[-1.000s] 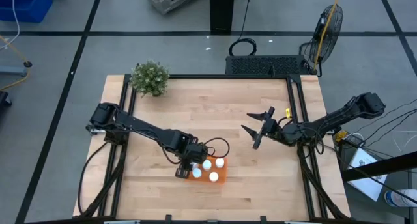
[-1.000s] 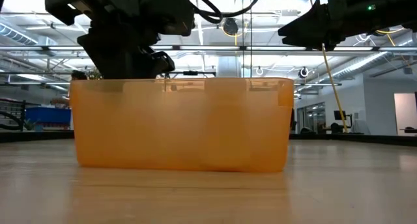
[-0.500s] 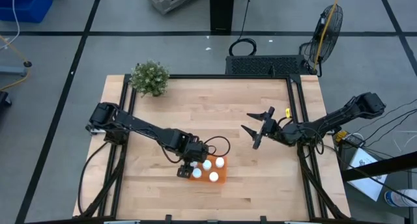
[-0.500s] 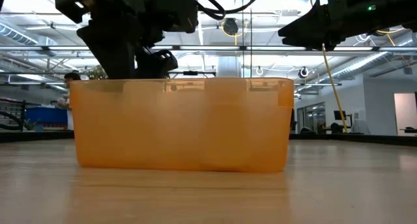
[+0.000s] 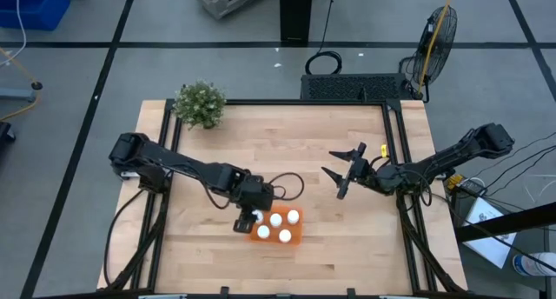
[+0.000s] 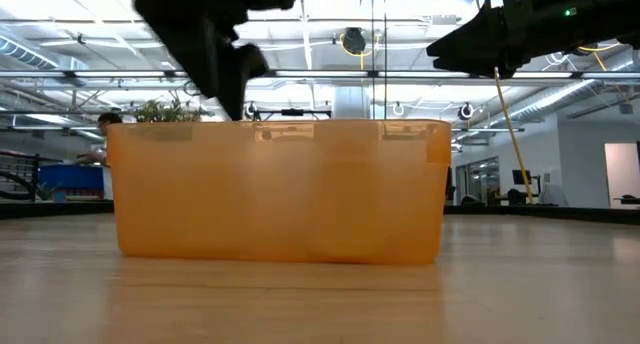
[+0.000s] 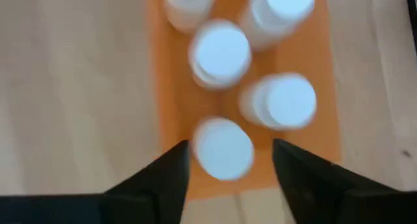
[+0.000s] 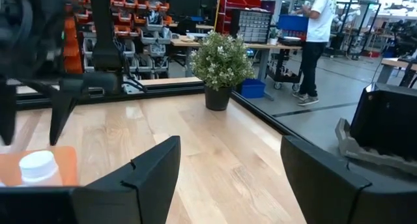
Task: Pick and place pill bottles into a basket
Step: Return to Home Position
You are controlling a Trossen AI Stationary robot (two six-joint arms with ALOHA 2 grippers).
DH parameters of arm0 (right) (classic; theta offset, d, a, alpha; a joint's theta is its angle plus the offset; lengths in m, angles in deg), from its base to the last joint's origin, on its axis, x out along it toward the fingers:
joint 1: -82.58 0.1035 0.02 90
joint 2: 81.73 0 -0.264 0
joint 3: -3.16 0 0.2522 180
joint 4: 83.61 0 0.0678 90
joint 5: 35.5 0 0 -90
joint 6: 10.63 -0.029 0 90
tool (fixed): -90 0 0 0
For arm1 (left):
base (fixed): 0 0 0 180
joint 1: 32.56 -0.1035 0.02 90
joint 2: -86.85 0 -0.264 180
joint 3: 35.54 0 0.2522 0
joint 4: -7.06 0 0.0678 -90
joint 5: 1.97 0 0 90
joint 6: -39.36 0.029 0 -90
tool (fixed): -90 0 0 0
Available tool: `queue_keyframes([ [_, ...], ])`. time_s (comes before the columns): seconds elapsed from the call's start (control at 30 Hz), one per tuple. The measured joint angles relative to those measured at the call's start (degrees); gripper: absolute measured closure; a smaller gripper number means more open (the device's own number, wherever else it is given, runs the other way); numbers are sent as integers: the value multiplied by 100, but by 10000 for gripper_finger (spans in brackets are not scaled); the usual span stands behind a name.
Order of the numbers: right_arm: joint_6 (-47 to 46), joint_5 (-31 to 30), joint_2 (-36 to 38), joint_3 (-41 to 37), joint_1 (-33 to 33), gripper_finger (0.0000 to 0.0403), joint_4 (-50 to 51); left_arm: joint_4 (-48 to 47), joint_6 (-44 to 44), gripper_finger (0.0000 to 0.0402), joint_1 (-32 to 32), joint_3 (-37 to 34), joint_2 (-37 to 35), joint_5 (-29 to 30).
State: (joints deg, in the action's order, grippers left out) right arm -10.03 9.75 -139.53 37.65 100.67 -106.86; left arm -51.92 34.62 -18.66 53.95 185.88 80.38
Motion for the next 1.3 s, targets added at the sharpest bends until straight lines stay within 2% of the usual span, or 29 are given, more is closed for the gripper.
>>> queue_keyframes([
  [0.17, -136, 15, -1, 0, 0, 147, 68, 38, 96, 267, -6, 0, -457, 425],
  [0.3, -121, 155, -2, 0, 0, 147, 70, 34, 383, 361, -16, 0, -838, 664],
  [0.37, -208, 157, -2, 0, 2, 147, 64, 119, 424, 390, -44, 0, -1015, 671],
  [0.47, -317, 294, 2, 0, 24, 147, 140, 391, 429, 382, -50, -152, -1375, 656],
  [0.67, -446, 1431, -2, 0, 55, 147, 383, 1325, 531, 383, -161, -1072, -2231, 624],
  [0.8, -681, 1491, -30, 4, 52, 147, 386, 2023, 340, 397, -281, -1938, -2946, 639],
  [0.97, -699, 1344, -1, 0, 35, 153, 348, 3139, 168, 376, -397, -3081, -3957, 626],
  [1.03, -696, 1334, 2, 0, 33, 171, 342, 3259, 192, 368, -474, -3482, -4328, 637],
  [1.1, -699, 1333, 1, 0, 33, 207, 356, 3451, 252, 361, -550, -3787, -4629, 752],
  [1.2, -699, 1333, 4, 2, 33, 292, 356, 3411, 292, 355, -677, -4139, -5050, 1150],
  [1.27, -687, 1347, 2, 0, 33, 362, 385, 3375, -14, 353, -758, -4328, -5304, 1396],
  [1.3, -637, 1349, 2, 0, 33, 382, 383, 3355, -160, 353, -780, -4405, -5405, 1480],
])
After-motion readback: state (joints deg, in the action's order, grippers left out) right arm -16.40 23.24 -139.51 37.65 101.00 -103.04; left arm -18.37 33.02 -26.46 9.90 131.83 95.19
